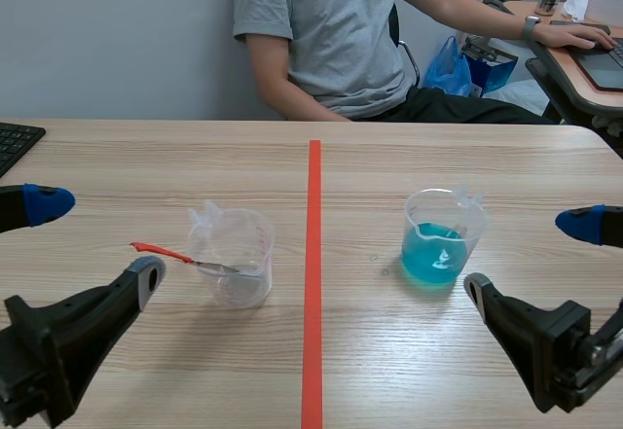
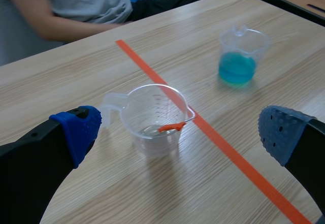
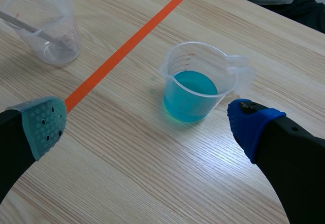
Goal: Do the redox reaction experiment.
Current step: 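Lift the metal plate out of the left beaker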
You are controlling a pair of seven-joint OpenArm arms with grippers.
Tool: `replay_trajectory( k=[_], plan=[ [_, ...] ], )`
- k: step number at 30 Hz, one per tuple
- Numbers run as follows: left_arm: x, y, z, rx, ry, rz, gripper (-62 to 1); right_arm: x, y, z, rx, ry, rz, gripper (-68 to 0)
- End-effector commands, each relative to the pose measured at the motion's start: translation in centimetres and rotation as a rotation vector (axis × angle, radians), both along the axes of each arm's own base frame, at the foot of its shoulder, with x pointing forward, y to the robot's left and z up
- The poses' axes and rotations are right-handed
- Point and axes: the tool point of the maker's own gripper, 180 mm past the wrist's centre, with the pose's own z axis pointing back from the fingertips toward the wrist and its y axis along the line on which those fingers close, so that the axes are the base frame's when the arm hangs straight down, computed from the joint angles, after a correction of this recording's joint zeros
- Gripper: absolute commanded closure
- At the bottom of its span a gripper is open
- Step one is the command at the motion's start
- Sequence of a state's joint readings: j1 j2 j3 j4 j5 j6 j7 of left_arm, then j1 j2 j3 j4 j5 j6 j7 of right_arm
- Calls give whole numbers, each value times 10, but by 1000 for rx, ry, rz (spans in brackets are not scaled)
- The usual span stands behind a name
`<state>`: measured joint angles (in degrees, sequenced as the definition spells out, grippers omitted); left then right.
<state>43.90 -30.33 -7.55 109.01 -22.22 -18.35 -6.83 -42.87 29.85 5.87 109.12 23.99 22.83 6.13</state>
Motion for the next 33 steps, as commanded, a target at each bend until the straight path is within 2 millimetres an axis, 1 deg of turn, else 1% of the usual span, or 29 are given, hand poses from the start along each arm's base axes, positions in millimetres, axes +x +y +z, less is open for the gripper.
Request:
replay_trajectory(
  k=[1, 5, 7, 11, 16, 20, 22, 24, 27, 30, 33],
  plan=[
    [-4, 12, -1, 10, 6, 30, -623, 4, -2, 10, 6, -36, -6, -679],
    [-17, 44, -25, 76, 88, 101, -623, 4, -2, 10, 5, -36, -6, -679],
    [-29, 62, -40, 102, 135, 139, -623, 4, -2, 10, 5, -36, -6, -679],
    [-60, 101, -77, 148, 255, 220, -623, 4, -2, 10, 5, -36, -6, -679],
    [-105, 146, -122, 193, 412, 328, -623, 4, -2, 10, 6, -36, -6, -679],
    [-137, 174, -144, 211, 484, 410, -623, 4, -2, 11, 6, -37, -6, -679],
    [-150, 183, -151, 214, 511, 437, -623, 5, -2, 11, 5, -40, -6, -679],
    [-162, 186, -158, 206, 547, 446, -623, 6, -2, 12, 5, -44, -6, -679],
    [-173, 188, -168, 190, 590, 456, -623, 9, -2, 14, 3, -52, -6, -679],
    [-182, 183, -186, 181, 638, 447, -623, 9, -2, 14, 4, -53, -6, -679],
    [-190, 173, -205, 177, 683, 422, -623, 11, -2, 16, -3, -62, -4, -679]
  ],
)
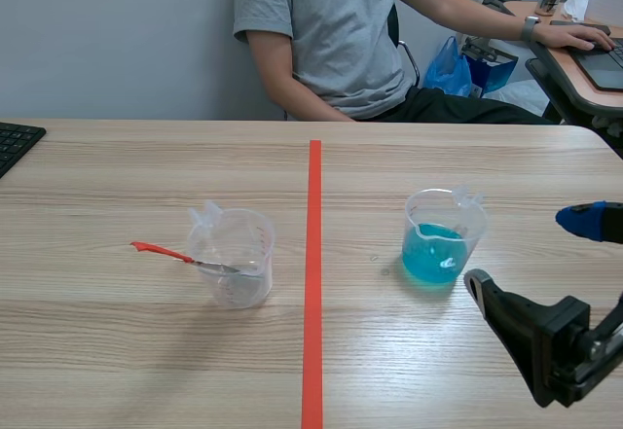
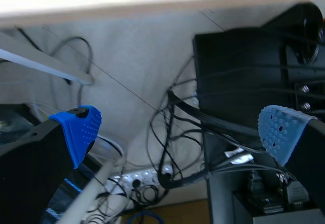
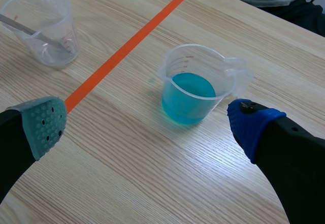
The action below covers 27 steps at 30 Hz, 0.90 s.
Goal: Do the redox reaction experiment.
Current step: 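Lift the metal plate out of the left beaker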
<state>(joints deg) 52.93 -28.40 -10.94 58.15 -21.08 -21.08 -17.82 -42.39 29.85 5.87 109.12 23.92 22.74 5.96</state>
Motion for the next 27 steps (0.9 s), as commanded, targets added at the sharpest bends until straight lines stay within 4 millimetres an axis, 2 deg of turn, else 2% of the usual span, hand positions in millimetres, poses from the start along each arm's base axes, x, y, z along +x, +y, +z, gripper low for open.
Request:
replay_trajectory(
  k=[1, 5, 10, 18, 27],
  plan=[
    [6, -9, -4, -25, -15, -3, -623, 10, -1, 15, -11, -63, 1, -679],
    [3, -21, -22, -56, 16, -2, -623, 15, 5, 16, -46, -90, 31, -679],
    [5, -25, -35, -63, 25, 18, -623, 17, 25, 16, -63, -119, 95, -679],
    [6, -27, -36, -67, 24, 23, -623, 18, 69, 27, -50, -217, 232, -679],
    [9, -26, -36, -67, 19, 26, -623, 10, 126, 36, -24, -289, 404, -679]
  ],
)
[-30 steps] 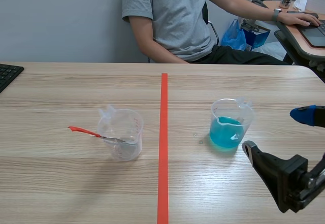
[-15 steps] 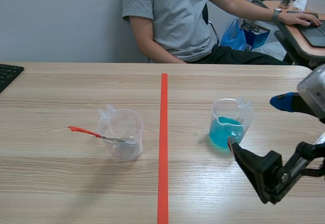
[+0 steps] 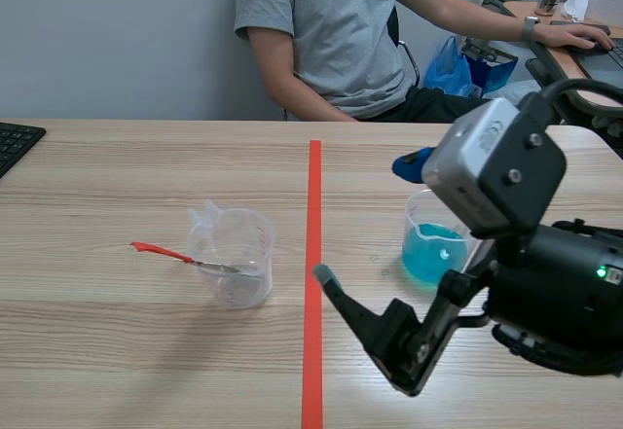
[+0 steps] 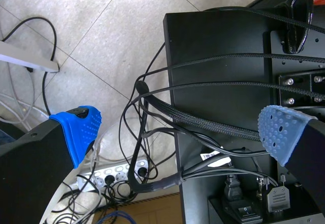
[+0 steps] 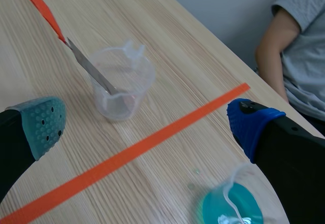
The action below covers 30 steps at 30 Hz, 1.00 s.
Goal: Do the redox reaction experiment.
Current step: 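Lift the metal plate out of the left beaker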
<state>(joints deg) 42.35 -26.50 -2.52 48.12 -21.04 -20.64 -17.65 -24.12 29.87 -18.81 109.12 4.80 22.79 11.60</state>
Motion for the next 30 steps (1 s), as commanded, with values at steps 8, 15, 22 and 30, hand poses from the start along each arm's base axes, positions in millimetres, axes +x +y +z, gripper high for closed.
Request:
replay_trajectory(
  k=[8, 15, 22, 30],
  plan=[
    [4, -1, 4, -6, -22, 5, -623, -10, 52, 22, 11, -124, 163, -679],
    [4, -1, 4, -6, -22, 6, -623, -15, 89, 33, -6, -212, 234, -679],
    [4, -1, 4, -6, -22, 6, -623, -10, 117, 12, -17, -181, 264, -679],
    [4, -1, 4, -6, -21, 5, -623, 8, 142, 0, -44, -202, 241, -679]
  ],
)
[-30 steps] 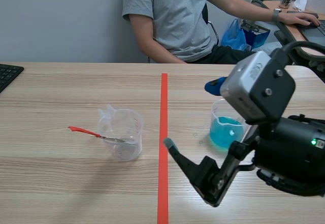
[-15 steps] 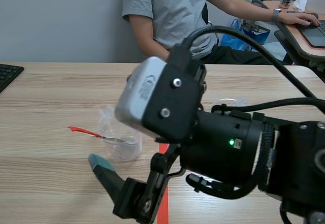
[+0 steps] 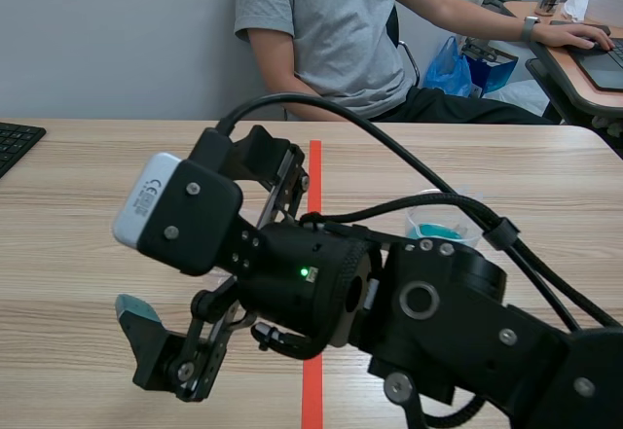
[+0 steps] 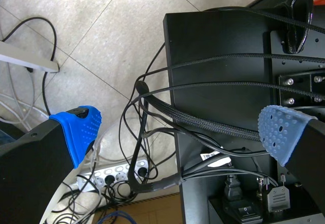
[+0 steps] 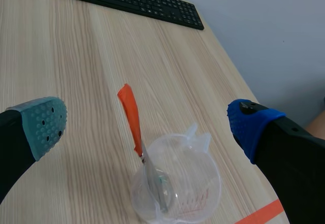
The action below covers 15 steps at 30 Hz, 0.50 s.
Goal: Do the redox reaction experiment.
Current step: 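Lift the metal plate out of the left beaker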
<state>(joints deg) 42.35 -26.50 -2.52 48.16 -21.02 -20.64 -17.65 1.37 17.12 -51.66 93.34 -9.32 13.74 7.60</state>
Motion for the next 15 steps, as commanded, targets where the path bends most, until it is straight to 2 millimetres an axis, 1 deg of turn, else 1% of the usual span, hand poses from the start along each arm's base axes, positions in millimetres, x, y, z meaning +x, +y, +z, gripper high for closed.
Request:
replay_trajectory(
  k=[1, 6, 11, 12, 15],
  plan=[
    [4, -1, 4, -6, -20, 6, -623, 10, 4, 14, 14, -43, -13, -679],
    [4, -1, 4, -6, -20, 6, -623, 20, 9, 12, -1, -43, -32, -679],
    [4, -1, 4, -5, -20, 6, -623, 27, 5, 11, -15, -45, -71, -677],
    [4, -1, 4, -5, -20, 6, -598, 27, 5, 10, -23, -42, -75, -648],
    [4, -1, 4, -4, -20, 6, -486, 28, 4, 8, -29, -39, -80, -572]
  ],
)
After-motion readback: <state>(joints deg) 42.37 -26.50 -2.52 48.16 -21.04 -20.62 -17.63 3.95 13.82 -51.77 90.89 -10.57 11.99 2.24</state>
